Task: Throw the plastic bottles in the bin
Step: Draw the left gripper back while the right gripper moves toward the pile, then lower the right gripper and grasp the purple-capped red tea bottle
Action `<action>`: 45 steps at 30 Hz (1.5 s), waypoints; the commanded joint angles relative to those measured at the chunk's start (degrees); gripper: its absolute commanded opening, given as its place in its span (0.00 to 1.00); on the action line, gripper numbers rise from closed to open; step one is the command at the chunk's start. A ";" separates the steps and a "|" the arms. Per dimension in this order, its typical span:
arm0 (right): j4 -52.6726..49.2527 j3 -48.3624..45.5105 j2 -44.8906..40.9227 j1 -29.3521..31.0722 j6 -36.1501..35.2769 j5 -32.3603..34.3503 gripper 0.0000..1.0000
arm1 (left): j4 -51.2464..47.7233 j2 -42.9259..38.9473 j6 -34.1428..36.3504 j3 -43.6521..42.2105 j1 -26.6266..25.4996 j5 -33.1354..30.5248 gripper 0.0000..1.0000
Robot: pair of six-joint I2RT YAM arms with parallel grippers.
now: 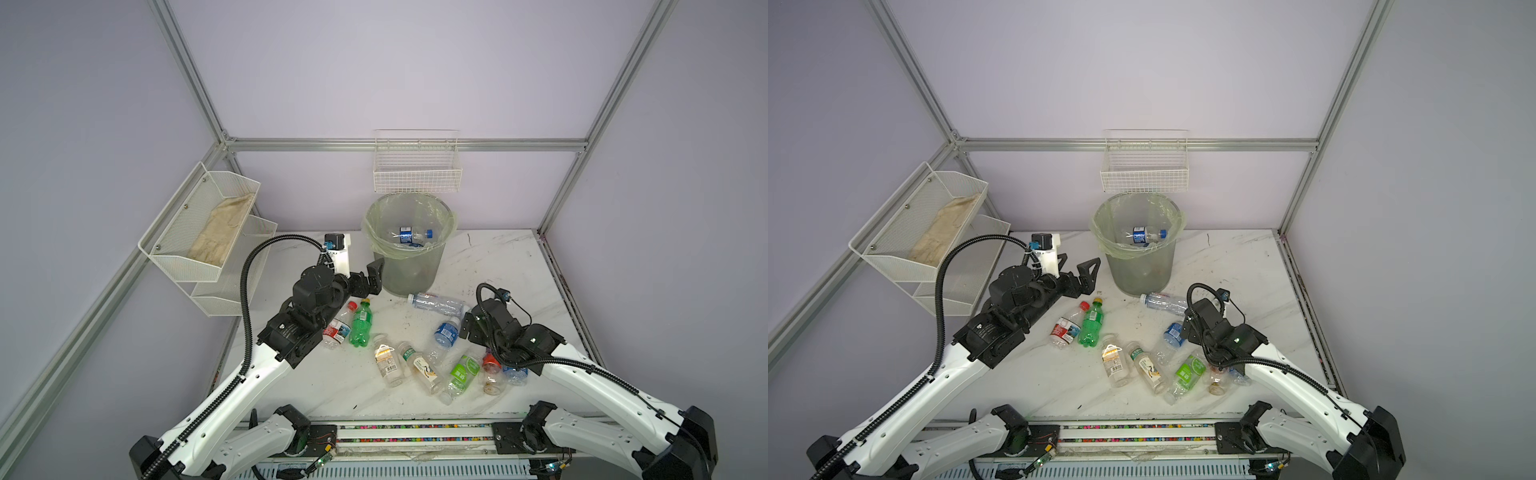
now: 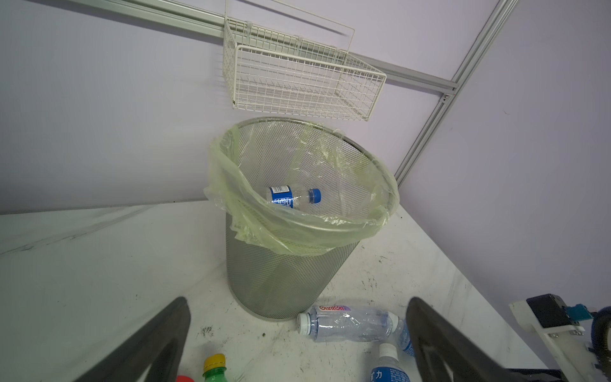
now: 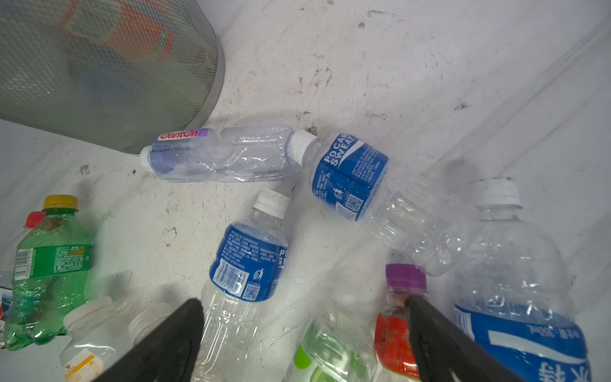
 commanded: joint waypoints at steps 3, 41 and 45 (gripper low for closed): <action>-7.20 -3.74 -1.84 -0.06 11.28 1.02 0.95 | 1.51 -3.01 -1.50 -4.41 -0.36 -1.61 1.00; -22.90 0.50 6.19 2.92 25.87 -5.70 0.76 | -1.20 -7.58 -0.76 -8.97 -0.37 -4.91 1.00; -23.33 0.14 5.86 5.96 27.87 -6.22 0.76 | -1.21 -7.94 -0.62 -9.36 -0.31 -5.16 1.00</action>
